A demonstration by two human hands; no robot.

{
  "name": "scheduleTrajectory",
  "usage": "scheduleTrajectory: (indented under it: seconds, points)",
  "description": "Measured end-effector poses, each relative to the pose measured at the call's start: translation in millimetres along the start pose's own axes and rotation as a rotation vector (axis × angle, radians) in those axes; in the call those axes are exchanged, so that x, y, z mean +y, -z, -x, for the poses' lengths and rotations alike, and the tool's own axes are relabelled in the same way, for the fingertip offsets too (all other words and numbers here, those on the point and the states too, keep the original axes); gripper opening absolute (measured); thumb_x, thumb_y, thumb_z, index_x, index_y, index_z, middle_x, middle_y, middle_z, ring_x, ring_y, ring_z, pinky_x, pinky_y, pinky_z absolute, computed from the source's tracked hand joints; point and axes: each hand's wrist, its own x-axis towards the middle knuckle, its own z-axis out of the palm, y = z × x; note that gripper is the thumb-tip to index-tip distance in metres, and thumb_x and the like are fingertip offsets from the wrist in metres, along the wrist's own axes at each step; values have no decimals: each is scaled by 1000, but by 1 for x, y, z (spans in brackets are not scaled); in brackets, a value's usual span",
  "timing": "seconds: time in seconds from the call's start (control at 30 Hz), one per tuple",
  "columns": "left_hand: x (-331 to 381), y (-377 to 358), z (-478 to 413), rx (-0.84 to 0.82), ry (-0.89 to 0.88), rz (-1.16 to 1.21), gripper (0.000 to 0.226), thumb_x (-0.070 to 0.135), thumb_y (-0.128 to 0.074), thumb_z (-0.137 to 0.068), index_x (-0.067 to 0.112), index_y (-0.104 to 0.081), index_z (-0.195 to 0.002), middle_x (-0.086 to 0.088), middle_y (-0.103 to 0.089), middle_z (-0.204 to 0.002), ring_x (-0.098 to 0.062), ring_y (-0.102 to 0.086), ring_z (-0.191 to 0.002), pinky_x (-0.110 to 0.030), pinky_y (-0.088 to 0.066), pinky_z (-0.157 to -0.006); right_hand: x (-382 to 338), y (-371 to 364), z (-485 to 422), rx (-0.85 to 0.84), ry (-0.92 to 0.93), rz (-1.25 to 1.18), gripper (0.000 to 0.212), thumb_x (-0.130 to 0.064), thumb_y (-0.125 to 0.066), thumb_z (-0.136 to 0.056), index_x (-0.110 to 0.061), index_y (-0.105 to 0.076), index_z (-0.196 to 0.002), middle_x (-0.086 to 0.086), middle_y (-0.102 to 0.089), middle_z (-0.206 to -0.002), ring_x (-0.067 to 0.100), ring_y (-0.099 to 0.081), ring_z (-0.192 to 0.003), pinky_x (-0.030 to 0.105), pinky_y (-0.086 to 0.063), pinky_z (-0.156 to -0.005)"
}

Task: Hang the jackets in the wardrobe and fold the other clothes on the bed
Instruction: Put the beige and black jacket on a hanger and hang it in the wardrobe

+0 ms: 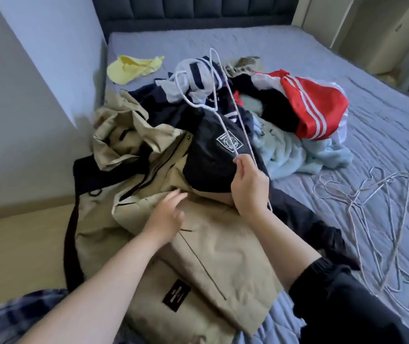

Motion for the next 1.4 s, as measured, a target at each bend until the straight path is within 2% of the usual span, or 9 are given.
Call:
scheduleTrajectory:
  seconds: [0.23, 0.37, 0.5, 0.6, 0.77, 0.97, 1.07, 1.17, 1.4]
  points:
    - [-58, 53, 16, 302, 183, 158, 35, 6, -47, -94, 23, -61, -122, 12, -43, -140, 1, -41, -118, -15, -28, -97, -54, -80, -2, -79, 171, -33, 12, -13, -47, -94, -18, -55, -87, 4, -61, -69, 33, -55, -64, 31, -34, -56]
    - [-70, 66, 4, 446, 356, 368, 35, 9, -47, -95, 25, -59, -123, 5, -54, -130, -6, -48, -113, -20, -36, -95, -48, -125, -30, -236, 26, 91, 15, -14, -39, -96, -15, -51, -86, 5, -57, -94, 31, -53, -83, 36, -38, -66]
    - [-80, 87, -20, 581, 543, 865, 32, 12, -47, -96, 20, -59, -124, 3, -65, -112, -8, -62, -98, -27, -51, -81, -8, -153, -31, -445, -185, 171, 23, -10, -37, -97, -2, -58, -92, 18, -61, -101, 38, -52, -98, 42, -43, -84]
    - [-89, 100, -43, 588, 615, 1226, 34, 18, -49, -97, 15, -53, -130, 1, -64, -104, -13, -66, -92, -27, -54, -70, 14, -165, -14, -492, -220, 84, 23, -7, -39, -96, -3, -56, -81, 17, -57, -92, 37, -52, -94, 36, -39, -75]
    - [-96, 108, -83, 498, 688, 1329, 41, 36, -61, -91, 17, -51, -125, -6, -62, -114, -20, -66, -91, -35, -57, -73, 26, -181, -20, -568, -252, 101, 23, -6, -41, -94, -8, -58, -78, 6, -50, -89, 33, -51, -92, 29, -30, -69]
    - [-95, 104, -100, 566, 761, 1360, 13, -1, -52, -89, 10, -58, -86, -11, -59, -88, -21, -61, -77, -29, -56, -72, 26, -186, -28, -625, -281, 155, 26, -3, -42, -94, -11, -62, -78, 16, -57, -102, 32, -53, -95, 24, -28, -67]
    - [-93, 104, -97, 536, 804, 1314, 22, -5, -46, -88, 5, -61, -101, -6, -52, -78, -17, -52, -68, -29, -51, -73, 12, -180, -33, -721, -304, 218, 23, 1, -44, -89, -6, -66, -88, 20, -60, -109, 34, -55, -100, 25, -36, -73]
    - [-90, 104, -89, 470, 839, 1166, 36, -1, -44, -91, -1, -52, -127, -2, -43, -73, -14, -43, -61, -31, -44, -76, -13, -164, -32, -590, -304, 227, 24, -3, -45, -84, -8, -64, -99, 15, -62, -106, 35, -55, -101, 32, -43, -78]
    - [-78, 110, -53, 492, 901, 1265, 31, 9, -36, -94, 5, -55, -118, -7, -54, -92, -23, -51, -79, -31, -47, -57, -106, -129, -34, -257, -31, 161, 29, -21, -42, -96, -27, -48, -124, 3, -66, -91, 30, -60, -83, 35, -43, -69]
